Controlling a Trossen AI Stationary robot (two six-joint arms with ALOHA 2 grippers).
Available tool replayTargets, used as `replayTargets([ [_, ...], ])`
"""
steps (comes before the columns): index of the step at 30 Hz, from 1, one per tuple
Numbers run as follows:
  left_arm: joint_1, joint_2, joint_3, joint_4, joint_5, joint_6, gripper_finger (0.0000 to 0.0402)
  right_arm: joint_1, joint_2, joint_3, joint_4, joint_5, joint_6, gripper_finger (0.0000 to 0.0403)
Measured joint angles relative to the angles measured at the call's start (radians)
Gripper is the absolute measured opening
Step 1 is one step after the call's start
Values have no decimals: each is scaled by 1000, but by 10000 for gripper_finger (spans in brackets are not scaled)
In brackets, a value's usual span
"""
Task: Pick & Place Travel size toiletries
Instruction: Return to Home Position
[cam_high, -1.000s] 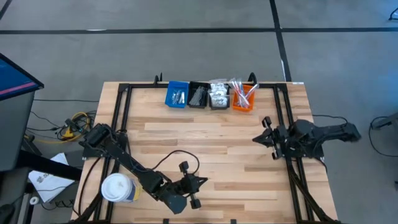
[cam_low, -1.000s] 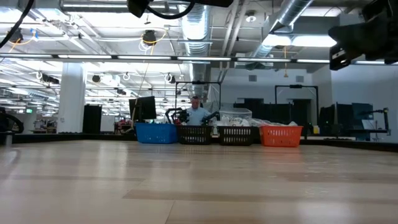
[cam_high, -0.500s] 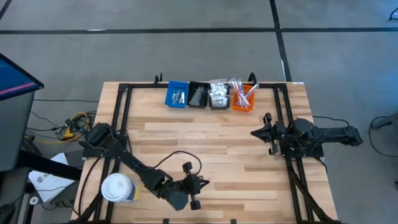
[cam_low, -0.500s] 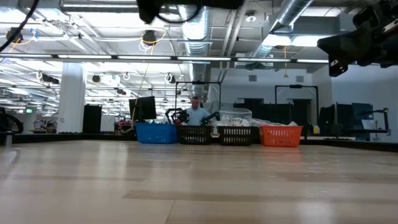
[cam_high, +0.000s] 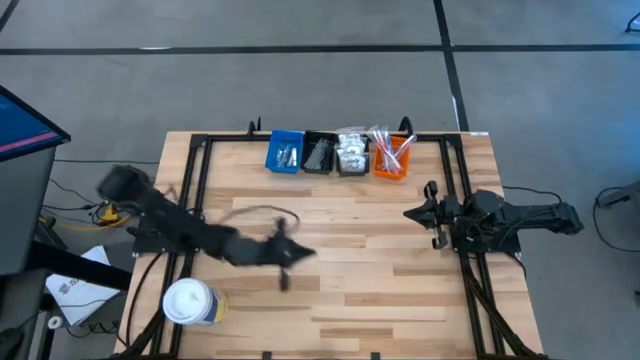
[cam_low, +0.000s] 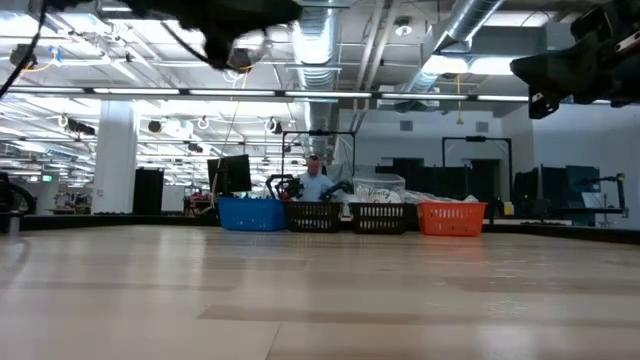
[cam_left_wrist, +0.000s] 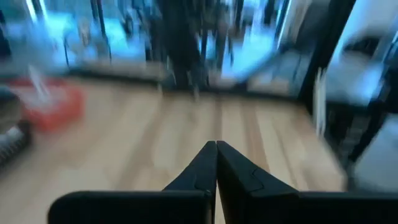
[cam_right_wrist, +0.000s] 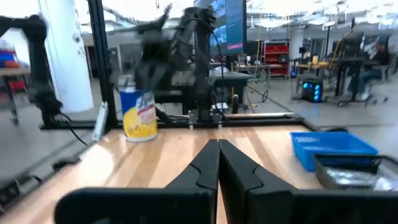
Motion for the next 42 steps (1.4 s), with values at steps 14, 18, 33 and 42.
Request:
replayTargets([
  [14,164,-892,-589,130,213,119,1,0,0,0,-11,0,-100,0],
  [18,215,-1090,-699,112,240,118,1,1,0,0,-11,0,-100,0],
  [33,239,-1494,-706,-423,245,133,1,0,0,-1,-11,0,-100,0],
  [42,245,-1494,-702,-495,157,97,1,0,0,-1,-14,-1,-100,0],
])
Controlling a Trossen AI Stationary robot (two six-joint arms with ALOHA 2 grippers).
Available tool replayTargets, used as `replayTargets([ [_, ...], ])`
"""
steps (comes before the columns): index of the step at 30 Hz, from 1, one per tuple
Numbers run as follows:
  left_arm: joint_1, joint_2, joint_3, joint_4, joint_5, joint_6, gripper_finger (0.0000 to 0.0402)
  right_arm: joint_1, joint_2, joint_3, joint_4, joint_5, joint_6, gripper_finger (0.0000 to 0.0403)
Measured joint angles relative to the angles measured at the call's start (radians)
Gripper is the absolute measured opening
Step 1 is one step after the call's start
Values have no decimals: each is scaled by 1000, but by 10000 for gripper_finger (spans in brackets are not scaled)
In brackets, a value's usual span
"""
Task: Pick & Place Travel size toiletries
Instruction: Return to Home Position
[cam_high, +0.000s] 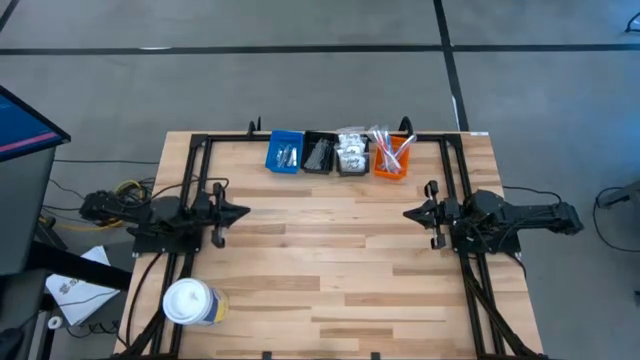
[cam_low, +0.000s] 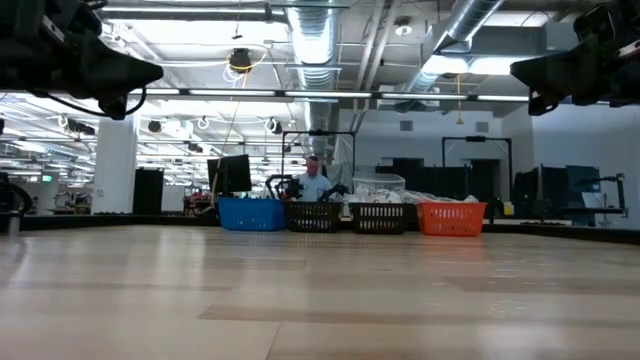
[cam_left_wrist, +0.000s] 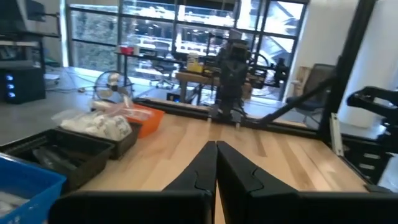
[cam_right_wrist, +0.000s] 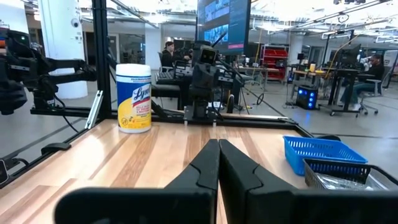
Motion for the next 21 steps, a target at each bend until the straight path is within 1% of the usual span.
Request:
replayTargets([
  [5,28,10,0,3,-42,-5,2,0,0,0,3,-2,0,0],
  [21,31,124,0,15,-42,-5,2,0,0,0,0,-2,0,0],
])
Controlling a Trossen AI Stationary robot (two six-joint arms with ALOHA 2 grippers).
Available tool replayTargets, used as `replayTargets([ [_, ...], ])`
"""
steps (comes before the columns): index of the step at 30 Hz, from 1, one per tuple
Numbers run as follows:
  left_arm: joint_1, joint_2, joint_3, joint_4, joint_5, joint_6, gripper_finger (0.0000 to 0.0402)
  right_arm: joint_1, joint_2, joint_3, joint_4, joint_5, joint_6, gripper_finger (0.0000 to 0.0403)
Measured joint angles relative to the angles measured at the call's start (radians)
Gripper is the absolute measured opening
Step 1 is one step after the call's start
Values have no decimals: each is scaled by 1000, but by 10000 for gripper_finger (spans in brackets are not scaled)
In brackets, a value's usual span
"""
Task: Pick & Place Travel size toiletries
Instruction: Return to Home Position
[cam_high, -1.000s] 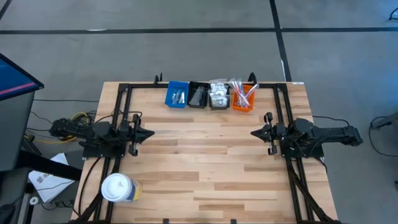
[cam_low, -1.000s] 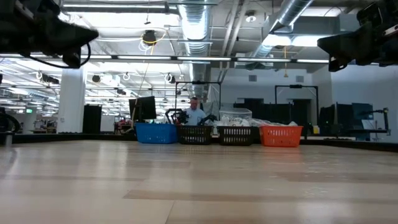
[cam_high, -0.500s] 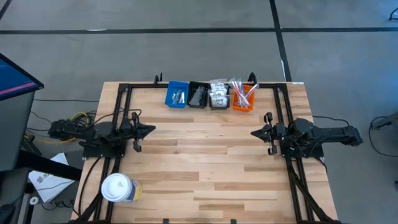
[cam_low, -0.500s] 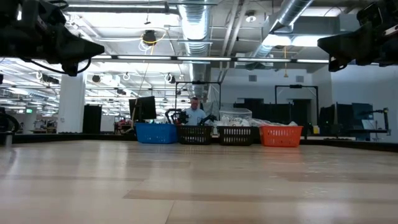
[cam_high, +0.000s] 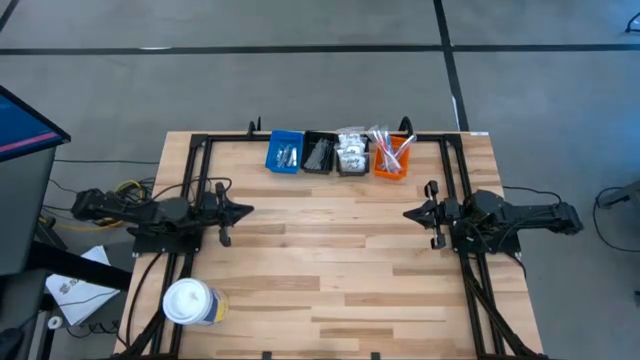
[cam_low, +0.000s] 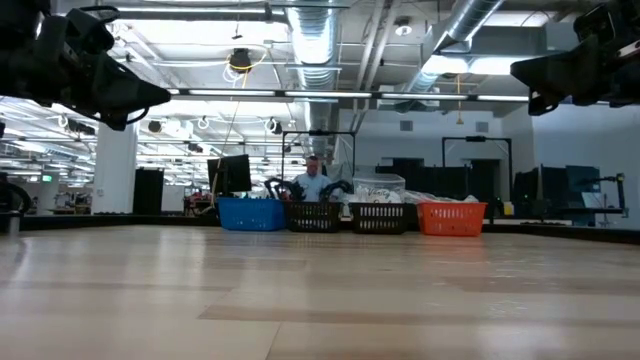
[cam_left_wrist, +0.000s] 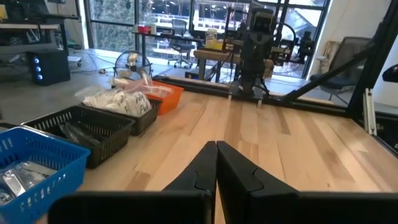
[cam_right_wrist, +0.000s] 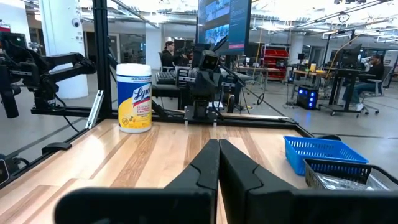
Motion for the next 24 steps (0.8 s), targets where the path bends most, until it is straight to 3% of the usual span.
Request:
replayTargets([
  [24,0,90,0,8,0,0,2,0,0,0,-1,0,0,0],
])
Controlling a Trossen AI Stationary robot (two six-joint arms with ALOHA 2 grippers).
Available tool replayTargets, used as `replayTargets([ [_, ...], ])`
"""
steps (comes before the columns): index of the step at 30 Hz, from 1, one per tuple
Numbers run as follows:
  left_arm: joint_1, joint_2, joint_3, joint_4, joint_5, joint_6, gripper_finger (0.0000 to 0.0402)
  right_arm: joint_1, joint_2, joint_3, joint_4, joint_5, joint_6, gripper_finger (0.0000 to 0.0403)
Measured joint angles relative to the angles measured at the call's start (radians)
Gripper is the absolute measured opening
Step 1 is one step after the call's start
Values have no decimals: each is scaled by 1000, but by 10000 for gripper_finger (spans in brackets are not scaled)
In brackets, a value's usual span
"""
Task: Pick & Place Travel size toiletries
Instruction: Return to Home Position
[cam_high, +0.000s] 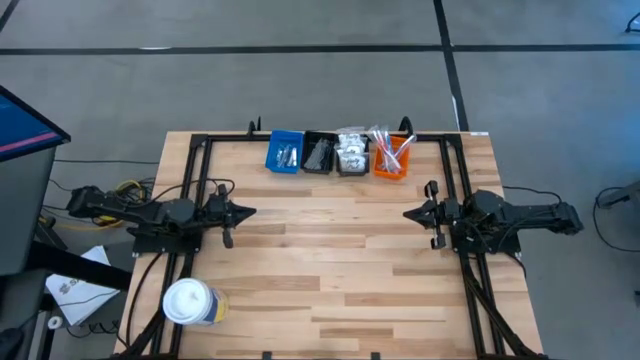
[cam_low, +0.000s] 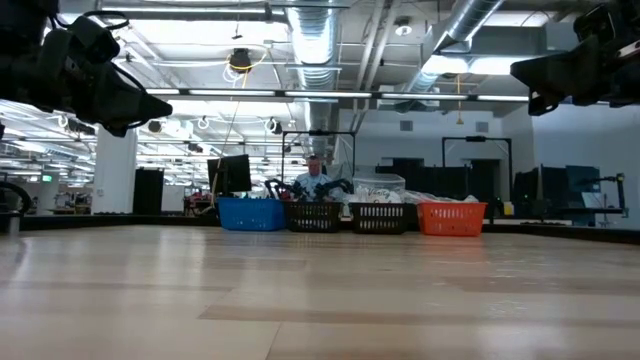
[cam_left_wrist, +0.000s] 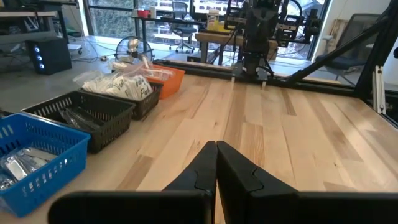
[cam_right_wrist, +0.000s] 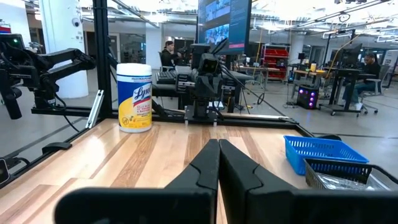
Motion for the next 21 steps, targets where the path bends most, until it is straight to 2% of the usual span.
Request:
replayTargets([
  [21,0,0,0,7,0,0,2,-1,0,0,1,0,0,0],
])
